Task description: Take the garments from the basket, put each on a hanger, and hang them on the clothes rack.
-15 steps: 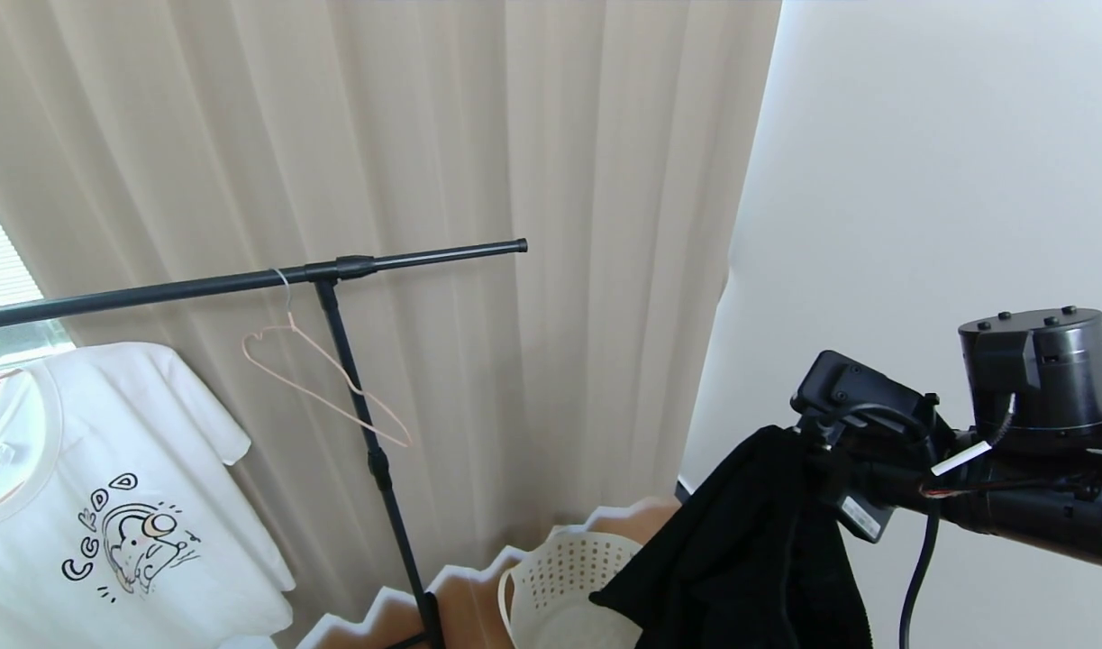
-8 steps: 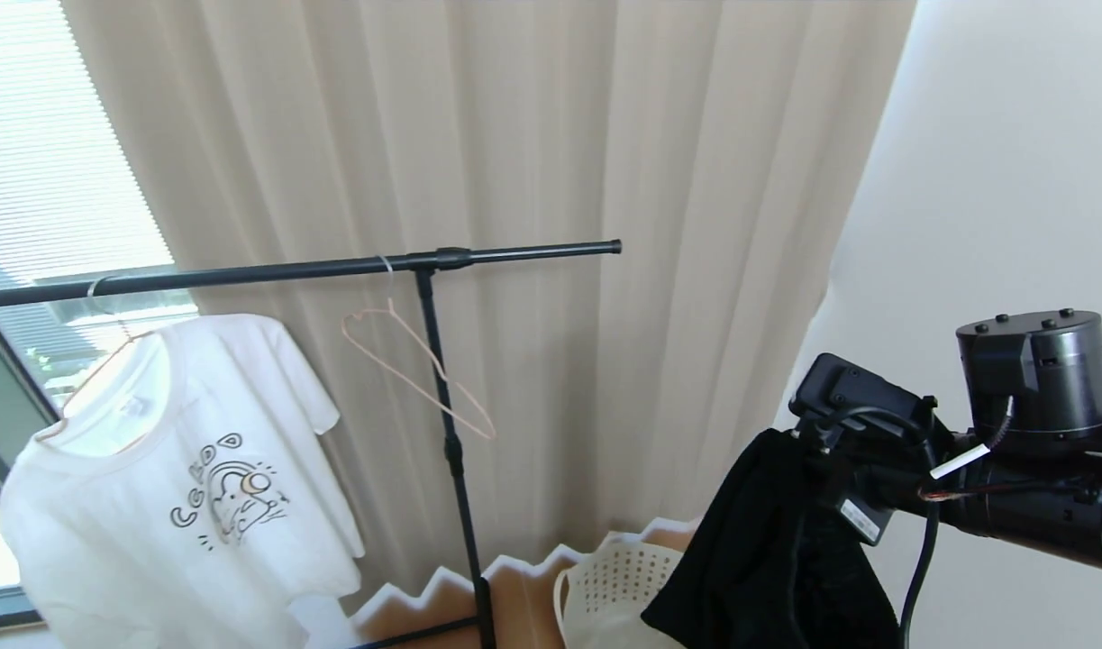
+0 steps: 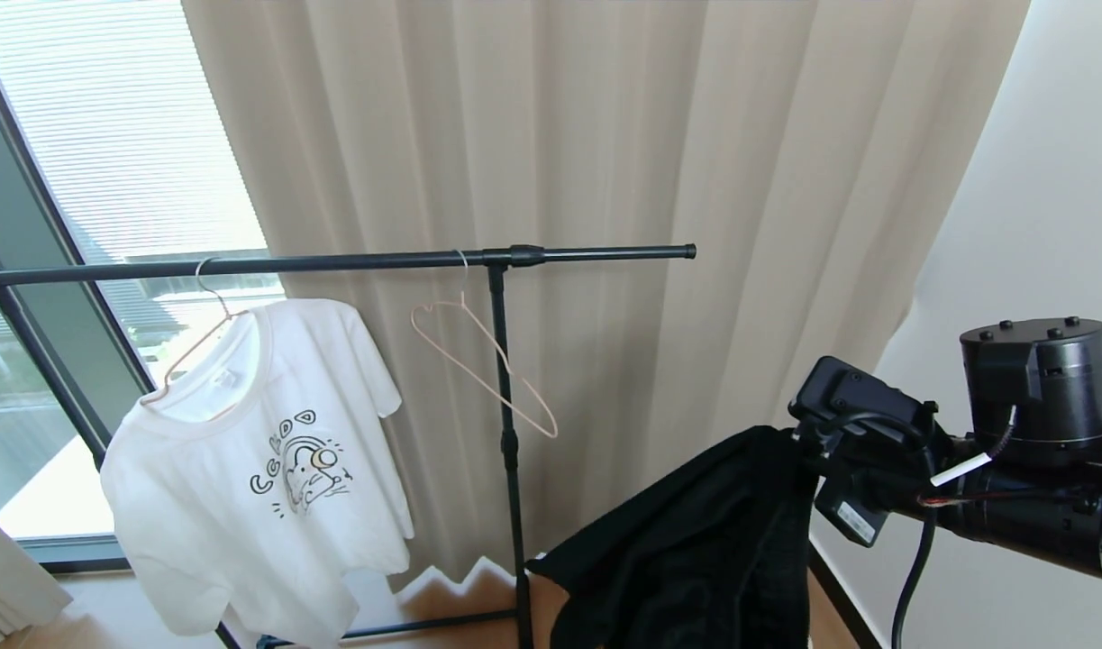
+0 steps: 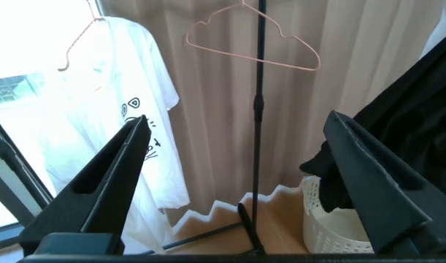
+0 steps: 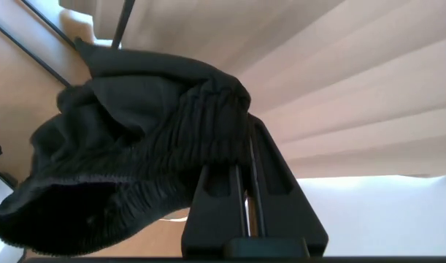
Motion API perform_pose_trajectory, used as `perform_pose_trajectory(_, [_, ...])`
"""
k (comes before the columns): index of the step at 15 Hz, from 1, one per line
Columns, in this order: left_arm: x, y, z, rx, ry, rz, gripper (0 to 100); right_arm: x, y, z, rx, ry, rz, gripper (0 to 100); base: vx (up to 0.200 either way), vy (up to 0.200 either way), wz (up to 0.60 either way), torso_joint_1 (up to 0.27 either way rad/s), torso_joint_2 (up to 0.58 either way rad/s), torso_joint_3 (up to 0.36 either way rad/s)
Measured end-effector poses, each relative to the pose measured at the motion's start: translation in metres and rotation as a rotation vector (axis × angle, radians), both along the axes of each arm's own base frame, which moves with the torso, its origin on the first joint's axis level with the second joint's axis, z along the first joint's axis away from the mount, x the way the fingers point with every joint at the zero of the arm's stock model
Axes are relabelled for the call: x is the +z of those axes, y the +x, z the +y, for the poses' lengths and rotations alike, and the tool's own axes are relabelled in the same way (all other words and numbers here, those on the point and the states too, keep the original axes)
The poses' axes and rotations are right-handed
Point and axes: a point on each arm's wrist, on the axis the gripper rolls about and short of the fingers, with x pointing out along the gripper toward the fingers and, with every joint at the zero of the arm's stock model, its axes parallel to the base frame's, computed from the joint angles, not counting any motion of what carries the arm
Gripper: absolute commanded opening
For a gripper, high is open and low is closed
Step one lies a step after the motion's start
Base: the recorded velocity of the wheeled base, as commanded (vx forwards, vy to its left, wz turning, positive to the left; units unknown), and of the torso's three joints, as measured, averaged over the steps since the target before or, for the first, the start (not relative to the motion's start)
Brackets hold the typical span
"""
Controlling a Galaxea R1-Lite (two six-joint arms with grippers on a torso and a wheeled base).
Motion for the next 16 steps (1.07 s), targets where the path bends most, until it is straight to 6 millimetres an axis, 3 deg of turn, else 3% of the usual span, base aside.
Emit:
perform_pose_trajectory(6, [0.0, 0.0, 0.0, -0.001, -0.002, 0.001, 100, -0.0017, -0.0027, 0.0003, 0.012, -0.012, 0.001, 0, 0.0, 0.0, 0.0, 0.0, 0.0, 0.0])
perform_pose_trajectory(8, [0.0, 0.0, 0.0, -0.001, -0.003, 0.001, 100, -0.0014, -0.0029, 0.0003, 0.013, -0.012, 0.0, 0, -0.2, 0.0, 0.0, 0.002, 0.0, 0.002])
perform_pose_trajectory(12, [0.0, 0.0, 0.0, -0.001, -0.003, 0.001, 100, -0.0013, -0.0029, 0.0003, 0.012, -0.011, 0.0, 0, -0.2, 0.2, 0.0, 0.001, 0.0, 0.001])
perform_pose_trajectory(16, [0.0, 0.0, 0.0, 0.0, -0.004, 0.001, 100, -0.0014, -0.0035, 0.0004, 0.015, -0.011, 0.0, 0, 0.0, 0.0, 0.0, 0.0, 0.0, 0.0])
